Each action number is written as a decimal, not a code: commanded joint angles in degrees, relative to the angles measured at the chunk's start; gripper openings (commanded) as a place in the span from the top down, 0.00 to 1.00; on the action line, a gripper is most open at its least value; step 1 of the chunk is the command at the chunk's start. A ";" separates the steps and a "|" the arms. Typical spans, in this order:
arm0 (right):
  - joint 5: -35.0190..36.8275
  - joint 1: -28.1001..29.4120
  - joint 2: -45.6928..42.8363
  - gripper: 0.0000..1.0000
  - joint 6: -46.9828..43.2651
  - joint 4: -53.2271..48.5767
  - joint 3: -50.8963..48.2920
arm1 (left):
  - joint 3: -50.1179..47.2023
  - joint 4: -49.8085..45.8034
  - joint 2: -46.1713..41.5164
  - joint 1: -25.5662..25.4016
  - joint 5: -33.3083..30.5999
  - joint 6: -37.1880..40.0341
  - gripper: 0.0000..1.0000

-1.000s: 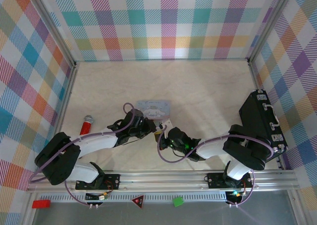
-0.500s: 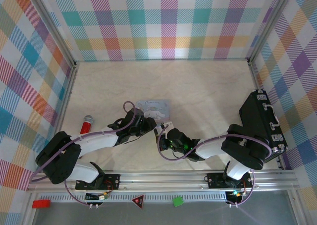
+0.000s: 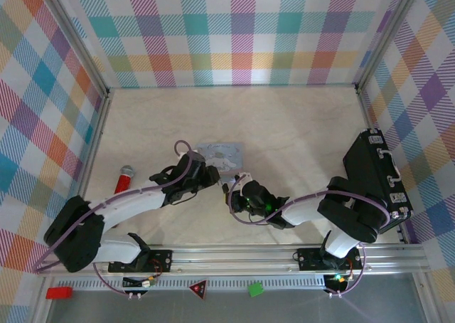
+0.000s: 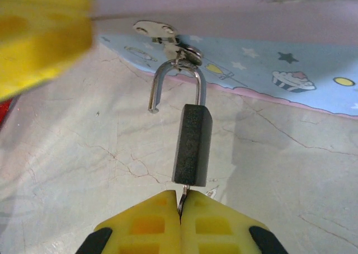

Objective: Unlock a padlock with a key

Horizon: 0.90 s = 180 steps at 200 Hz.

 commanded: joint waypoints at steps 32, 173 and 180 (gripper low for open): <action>-3.29 -2.66 1.02 1.00 2.87 0.52 1.02 | 7.65 -18.38 -6.40 2.18 -16.64 11.25 0.44; -10.01 -10.18 3.58 1.00 12.97 4.73 -0.33 | 4.10 3.24 12.35 10.10 5.24 10.58 0.45; -10.80 -10.75 4.06 1.00 13.52 5.03 -0.33 | 3.98 2.79 12.62 9.68 4.61 10.16 0.46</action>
